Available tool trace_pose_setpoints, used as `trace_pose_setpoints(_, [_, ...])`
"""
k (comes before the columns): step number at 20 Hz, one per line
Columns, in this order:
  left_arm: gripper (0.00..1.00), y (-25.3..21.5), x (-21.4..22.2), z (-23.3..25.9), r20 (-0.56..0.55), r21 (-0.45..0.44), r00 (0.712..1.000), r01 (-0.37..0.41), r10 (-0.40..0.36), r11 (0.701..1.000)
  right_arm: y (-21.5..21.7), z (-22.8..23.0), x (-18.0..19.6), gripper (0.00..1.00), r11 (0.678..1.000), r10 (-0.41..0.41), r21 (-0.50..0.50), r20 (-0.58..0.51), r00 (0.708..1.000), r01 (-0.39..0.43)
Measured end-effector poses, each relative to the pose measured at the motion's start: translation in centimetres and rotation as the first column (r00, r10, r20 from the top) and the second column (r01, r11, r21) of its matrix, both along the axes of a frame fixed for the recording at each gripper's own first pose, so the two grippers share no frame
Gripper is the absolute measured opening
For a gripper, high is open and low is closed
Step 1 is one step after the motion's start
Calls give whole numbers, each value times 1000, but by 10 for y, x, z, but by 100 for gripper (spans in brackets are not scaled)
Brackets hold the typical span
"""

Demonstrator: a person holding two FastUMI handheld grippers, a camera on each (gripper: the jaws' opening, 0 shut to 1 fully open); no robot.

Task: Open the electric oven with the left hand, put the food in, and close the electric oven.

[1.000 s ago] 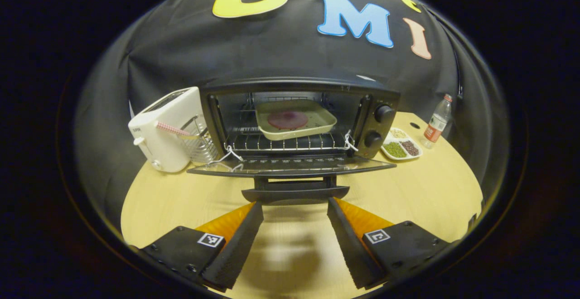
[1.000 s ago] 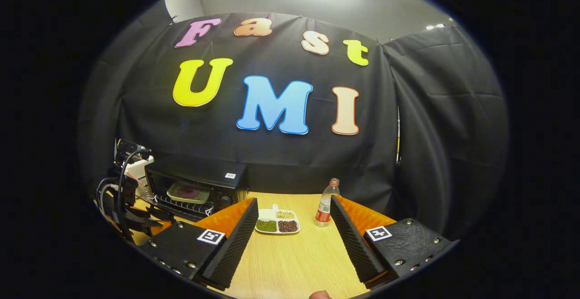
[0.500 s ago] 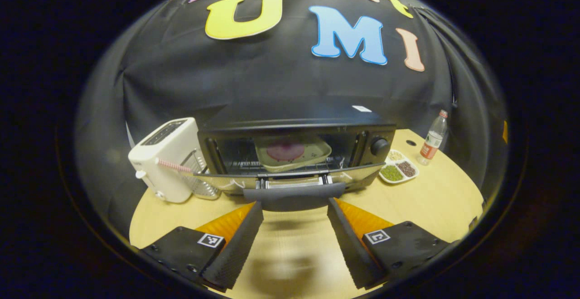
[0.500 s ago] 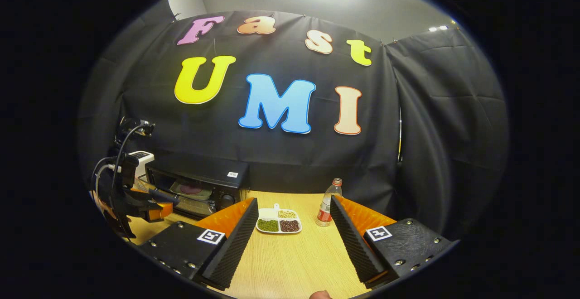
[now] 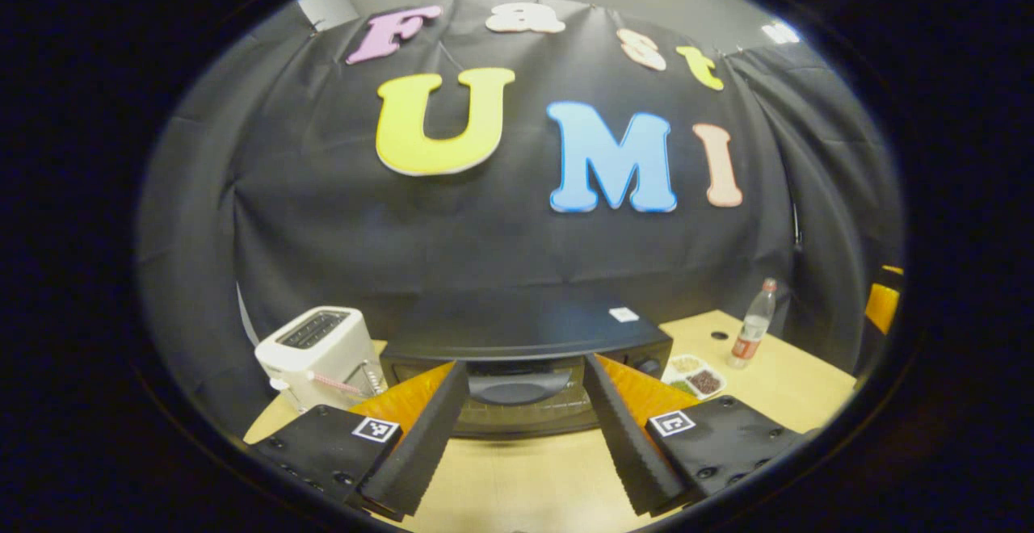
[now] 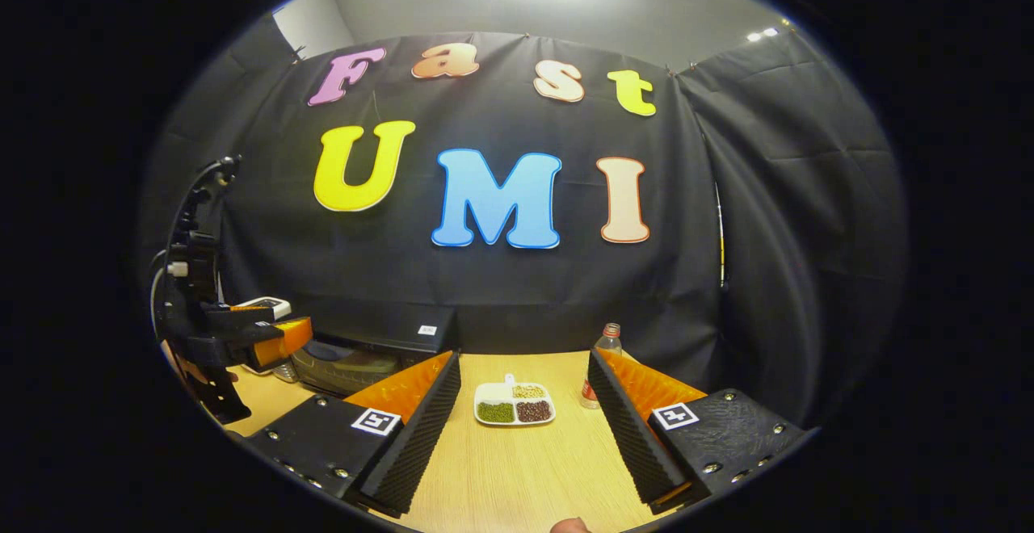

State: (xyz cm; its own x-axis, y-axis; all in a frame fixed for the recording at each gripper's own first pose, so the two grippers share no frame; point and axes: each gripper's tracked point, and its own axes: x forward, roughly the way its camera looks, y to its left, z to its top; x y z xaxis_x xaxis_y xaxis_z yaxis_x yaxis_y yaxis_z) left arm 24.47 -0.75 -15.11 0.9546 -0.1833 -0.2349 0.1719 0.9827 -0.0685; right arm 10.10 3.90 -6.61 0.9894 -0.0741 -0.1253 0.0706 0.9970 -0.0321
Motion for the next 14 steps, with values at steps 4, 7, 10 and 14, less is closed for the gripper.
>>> trace_pose_setpoints(4, [100,-11,-57,56,69,-17,997,-42,43,999,-12,33,-18,98,996,87,23,57,995,-89])
trace_pose_setpoints(7, [100,-20,-106,82,90,-31,991,-93,95,995,-30,50,-38,97,989,141,20,93,986,-144])
trace_pose_setpoints(10, [100,-24,-155,107,133,-18,981,-139,140,990,-50,65,-61,98,984,175,-2,148,973,-177])
trace_pose_setpoints(14, [100,-22,-208,128,151,-31,970,-186,189,982,-72,61,-81,97,986,165,-4,128,978,-166])
